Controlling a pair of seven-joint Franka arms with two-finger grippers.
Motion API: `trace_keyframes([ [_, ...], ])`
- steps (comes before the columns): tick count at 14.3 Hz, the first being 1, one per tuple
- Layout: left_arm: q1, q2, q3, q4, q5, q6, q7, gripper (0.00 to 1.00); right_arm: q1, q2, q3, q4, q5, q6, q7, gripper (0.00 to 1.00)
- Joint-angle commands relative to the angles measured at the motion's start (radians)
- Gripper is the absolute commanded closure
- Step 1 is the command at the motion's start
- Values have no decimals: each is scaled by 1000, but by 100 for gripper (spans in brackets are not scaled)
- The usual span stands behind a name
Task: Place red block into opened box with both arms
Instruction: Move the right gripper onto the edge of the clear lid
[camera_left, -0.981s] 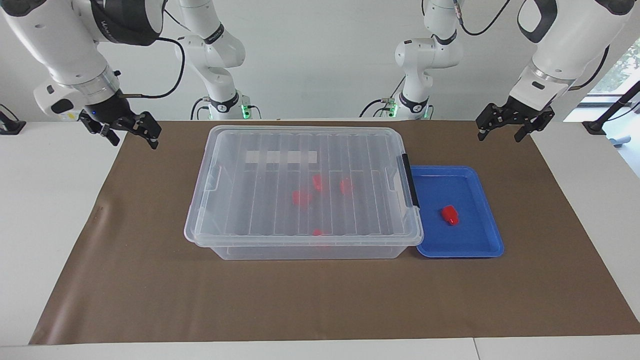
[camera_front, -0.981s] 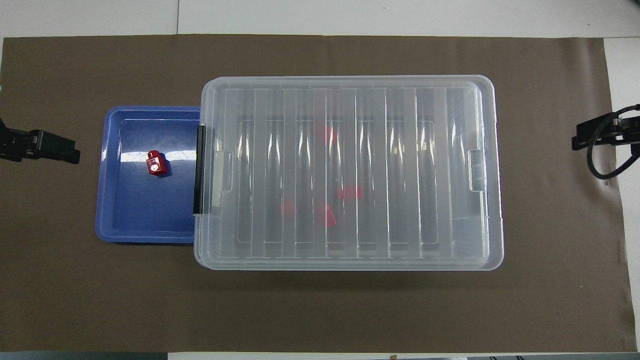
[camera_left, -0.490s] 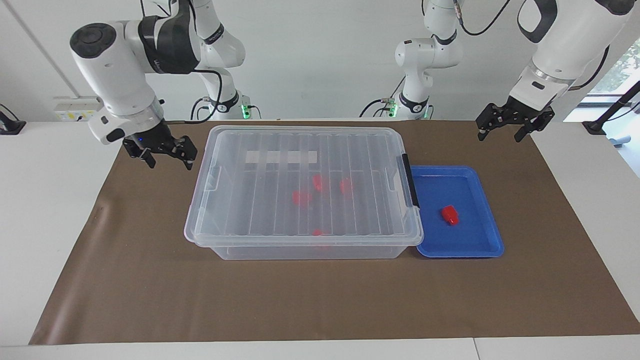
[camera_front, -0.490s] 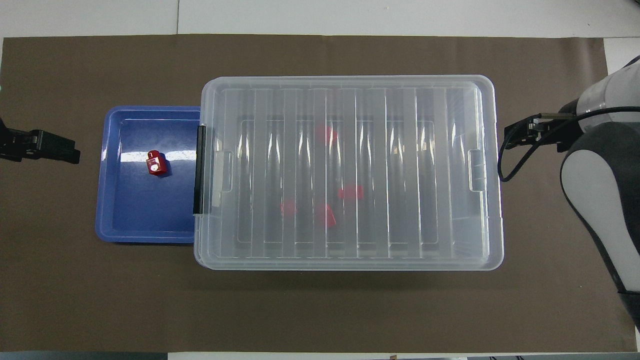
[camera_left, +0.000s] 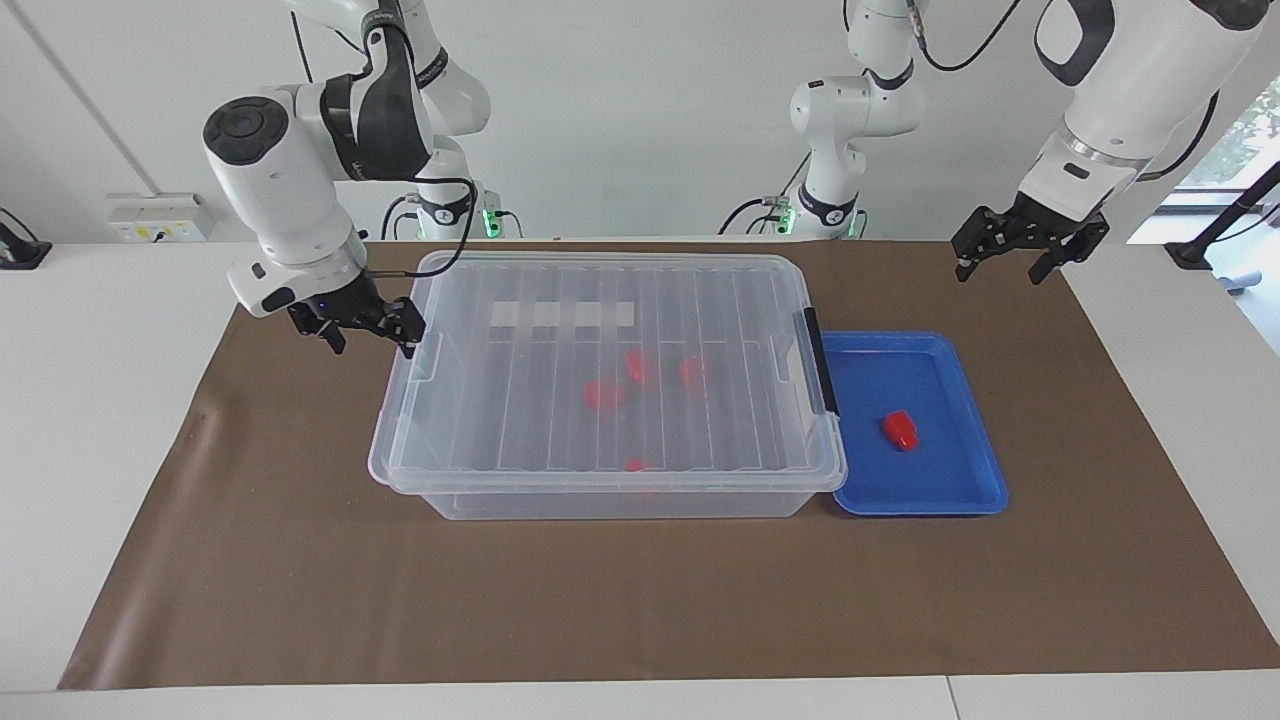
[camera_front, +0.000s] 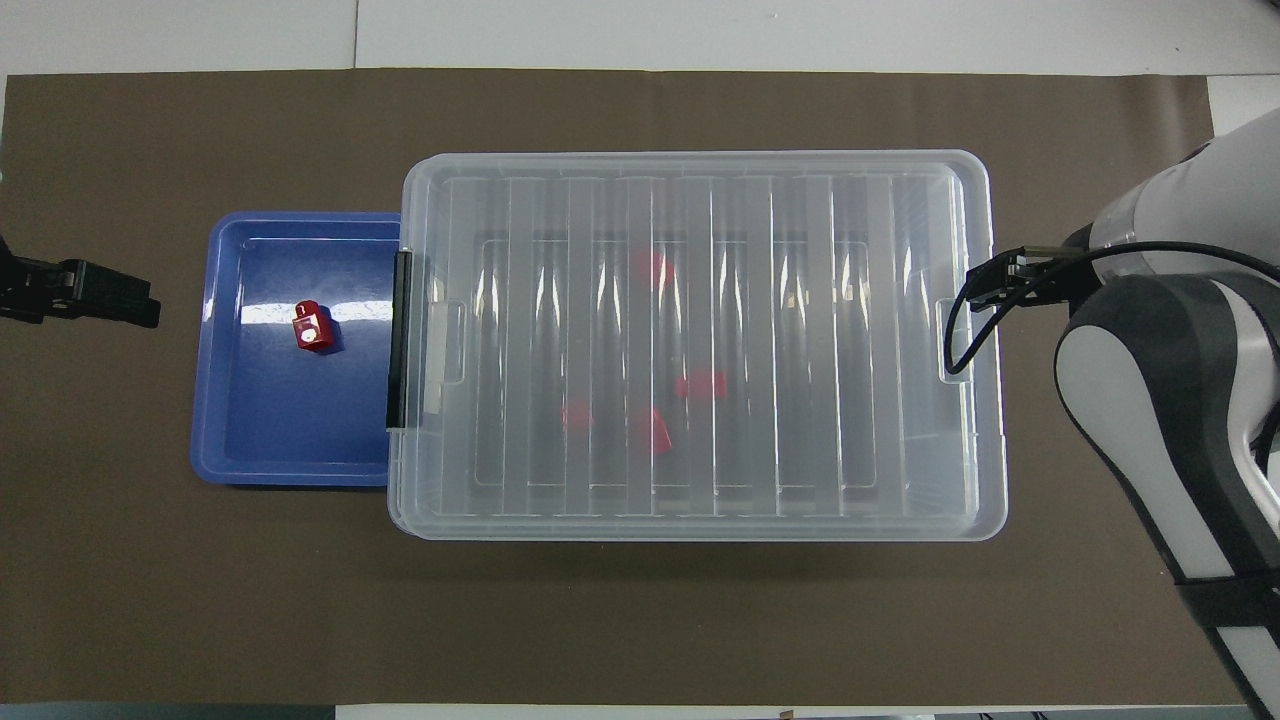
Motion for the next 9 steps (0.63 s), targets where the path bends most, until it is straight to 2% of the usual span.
trace_keyframes([
  [1, -12, -10, 13, 2, 8, -20, 5, 0, -10, -21, 10, -64, 10, 49, 14, 0],
  [9, -12, -10, 13, 3, 8, -20, 5, 0, -11, -27, -13, -131, 10, 95, -27, 0],
])
